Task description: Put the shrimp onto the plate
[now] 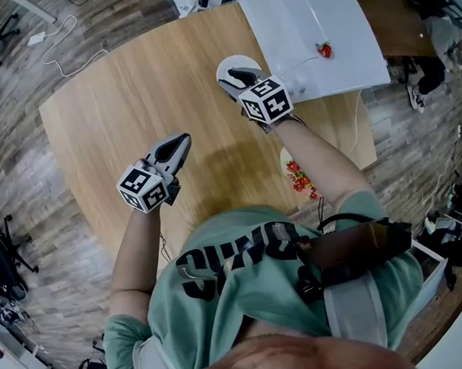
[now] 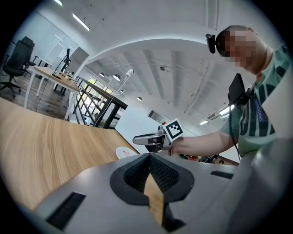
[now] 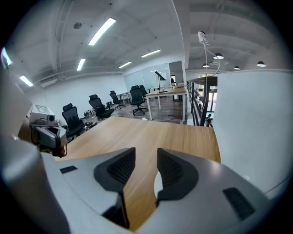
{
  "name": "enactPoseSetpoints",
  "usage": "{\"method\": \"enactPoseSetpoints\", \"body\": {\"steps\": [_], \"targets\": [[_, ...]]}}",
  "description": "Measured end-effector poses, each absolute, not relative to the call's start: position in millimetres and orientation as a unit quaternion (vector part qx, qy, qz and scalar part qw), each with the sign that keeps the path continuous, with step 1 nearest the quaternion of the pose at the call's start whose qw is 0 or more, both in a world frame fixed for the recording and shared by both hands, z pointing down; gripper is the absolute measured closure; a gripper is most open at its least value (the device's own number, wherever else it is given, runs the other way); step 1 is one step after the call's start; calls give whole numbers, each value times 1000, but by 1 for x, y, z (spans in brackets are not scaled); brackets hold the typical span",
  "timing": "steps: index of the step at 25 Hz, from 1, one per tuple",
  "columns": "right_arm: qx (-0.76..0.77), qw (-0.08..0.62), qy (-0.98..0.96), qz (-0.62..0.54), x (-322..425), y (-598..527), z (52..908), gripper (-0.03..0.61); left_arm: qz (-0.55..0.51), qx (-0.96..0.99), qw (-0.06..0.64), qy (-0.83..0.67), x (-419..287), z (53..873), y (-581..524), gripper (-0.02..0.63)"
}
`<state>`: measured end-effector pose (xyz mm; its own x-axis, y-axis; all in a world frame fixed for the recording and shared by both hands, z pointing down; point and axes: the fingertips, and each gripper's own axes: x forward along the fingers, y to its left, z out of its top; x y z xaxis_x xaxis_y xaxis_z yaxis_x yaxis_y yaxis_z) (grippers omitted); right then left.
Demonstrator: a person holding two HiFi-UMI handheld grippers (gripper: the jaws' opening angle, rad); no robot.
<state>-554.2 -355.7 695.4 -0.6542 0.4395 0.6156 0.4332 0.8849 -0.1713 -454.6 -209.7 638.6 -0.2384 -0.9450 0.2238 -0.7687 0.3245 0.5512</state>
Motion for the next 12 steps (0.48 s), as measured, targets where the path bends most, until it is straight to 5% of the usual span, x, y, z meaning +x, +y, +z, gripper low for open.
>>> {"method": "enactPoseSetpoints", "body": {"steps": [3,7,12], "targets": [[-263,332,-905,20,-544,-336,677,427,-165,553,255,-776,-444,622,-190,609],[-290,310,-905,42,-528,-305,650,560,-154,551,233,-787,-429,600,-155,607],[-353,302,-883,73,-493,-236,625,571,-158,533,206,-805,-408,572,-93,608]]}}
